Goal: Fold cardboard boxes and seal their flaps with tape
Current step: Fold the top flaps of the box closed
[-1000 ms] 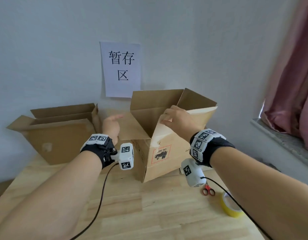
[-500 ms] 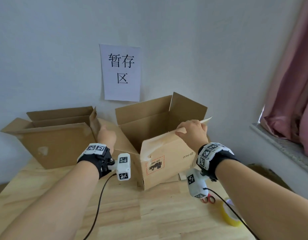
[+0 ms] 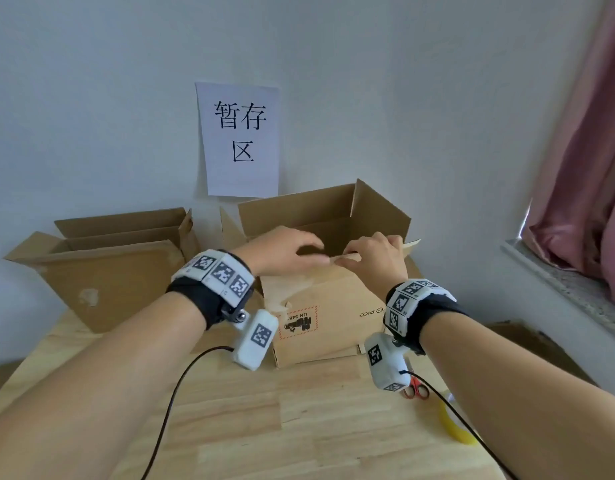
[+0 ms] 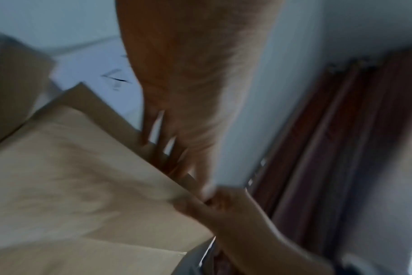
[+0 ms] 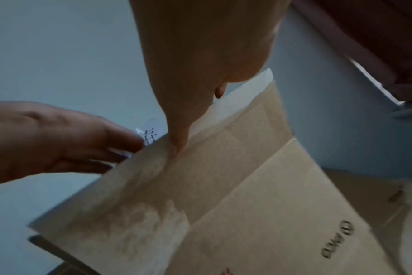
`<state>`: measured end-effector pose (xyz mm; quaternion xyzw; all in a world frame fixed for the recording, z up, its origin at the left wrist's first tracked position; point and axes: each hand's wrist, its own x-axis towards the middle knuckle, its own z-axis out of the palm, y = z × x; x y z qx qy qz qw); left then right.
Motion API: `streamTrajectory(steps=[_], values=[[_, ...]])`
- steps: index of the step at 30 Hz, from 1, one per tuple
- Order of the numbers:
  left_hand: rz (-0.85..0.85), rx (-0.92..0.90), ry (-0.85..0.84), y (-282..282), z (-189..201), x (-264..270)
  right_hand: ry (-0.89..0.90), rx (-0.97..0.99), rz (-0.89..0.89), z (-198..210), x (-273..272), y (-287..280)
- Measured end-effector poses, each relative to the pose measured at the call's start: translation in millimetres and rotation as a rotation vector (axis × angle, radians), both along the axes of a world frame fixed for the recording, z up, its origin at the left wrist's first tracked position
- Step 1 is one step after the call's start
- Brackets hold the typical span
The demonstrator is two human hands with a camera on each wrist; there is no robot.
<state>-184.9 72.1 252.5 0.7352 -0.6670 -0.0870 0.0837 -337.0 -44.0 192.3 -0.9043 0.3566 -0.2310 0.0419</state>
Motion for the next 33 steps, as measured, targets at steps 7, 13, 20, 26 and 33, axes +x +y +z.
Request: streamTrajectory(steps=[7,13,20,26,33], values=[[0.025,0.170,-0.188,-12.5,-12.2,0.4,-0.125,0.255,0.062,9.3,6.4,-0.3],[0.043,0.105,-0.098,-3.1,-26.3,30.6,-0.242,0.175,-0.298,18.6,-16.6,-28.7],[0.107,0.091,-0.041,19.0,-24.9,76.0,-0.308,0.655,-0.302,12.8,-23.1,-39.2],[0.149,0.059,-0.005,26.6,-48.9,89.6,-0.400,0.792,-0.363,15.5,-4.9,-36.9],[0.157,-0.025,0.046,34.2,-44.9,93.5,-0.359,0.733,-0.311,17.3,1.0,-28.8]])
